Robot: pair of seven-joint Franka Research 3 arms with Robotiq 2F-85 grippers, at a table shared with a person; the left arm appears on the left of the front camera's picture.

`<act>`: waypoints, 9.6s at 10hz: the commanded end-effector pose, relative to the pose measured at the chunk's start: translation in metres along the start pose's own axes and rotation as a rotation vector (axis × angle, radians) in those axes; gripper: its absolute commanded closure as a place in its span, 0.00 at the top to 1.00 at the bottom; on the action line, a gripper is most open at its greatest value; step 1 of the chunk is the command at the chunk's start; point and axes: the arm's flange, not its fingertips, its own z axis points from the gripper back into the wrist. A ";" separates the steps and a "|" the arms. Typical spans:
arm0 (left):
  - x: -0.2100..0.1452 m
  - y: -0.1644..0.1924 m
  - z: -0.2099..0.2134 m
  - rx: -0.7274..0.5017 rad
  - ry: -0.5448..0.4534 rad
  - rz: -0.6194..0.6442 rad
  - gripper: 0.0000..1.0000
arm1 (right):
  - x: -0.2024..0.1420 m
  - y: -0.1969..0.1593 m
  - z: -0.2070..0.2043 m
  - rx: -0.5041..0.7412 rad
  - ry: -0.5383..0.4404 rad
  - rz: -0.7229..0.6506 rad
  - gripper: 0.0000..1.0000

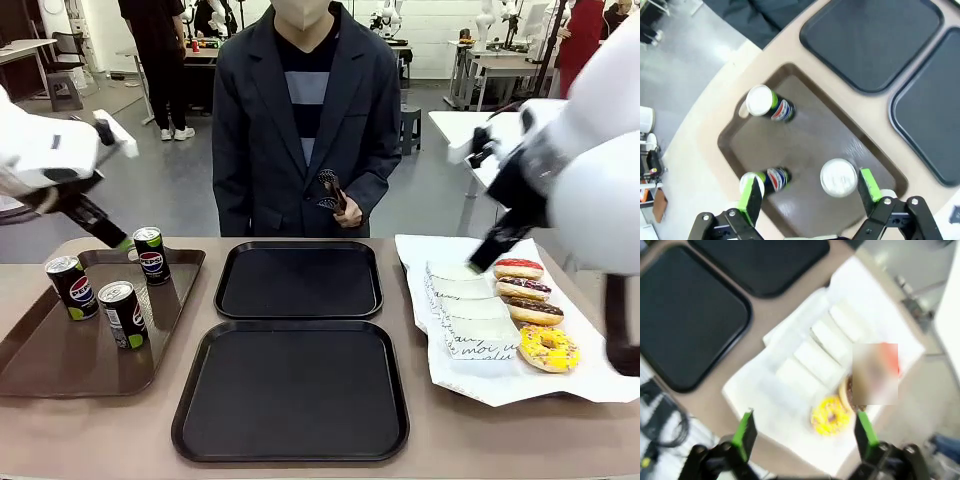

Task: Set up donuts and drinks on trays.
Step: Pick up one Pepsi coke and place it on the Flat Tray.

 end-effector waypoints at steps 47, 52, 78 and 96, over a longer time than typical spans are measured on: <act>-0.089 0.128 0.049 -0.496 0.163 0.818 1.00 | -0.274 -0.138 0.003 0.857 -0.190 -1.146 1.00; -0.025 0.054 -0.001 -0.234 0.576 0.647 1.00 | -0.274 -0.138 0.003 0.857 -0.190 -1.146 1.00; 0.003 -0.020 -0.142 0.015 0.458 0.744 1.00 | -0.274 -0.138 0.003 0.857 -0.190 -1.146 1.00; 0.016 -0.026 -0.038 -0.036 0.350 0.721 0.00 | -0.274 -0.138 0.003 0.857 -0.190 -1.146 1.00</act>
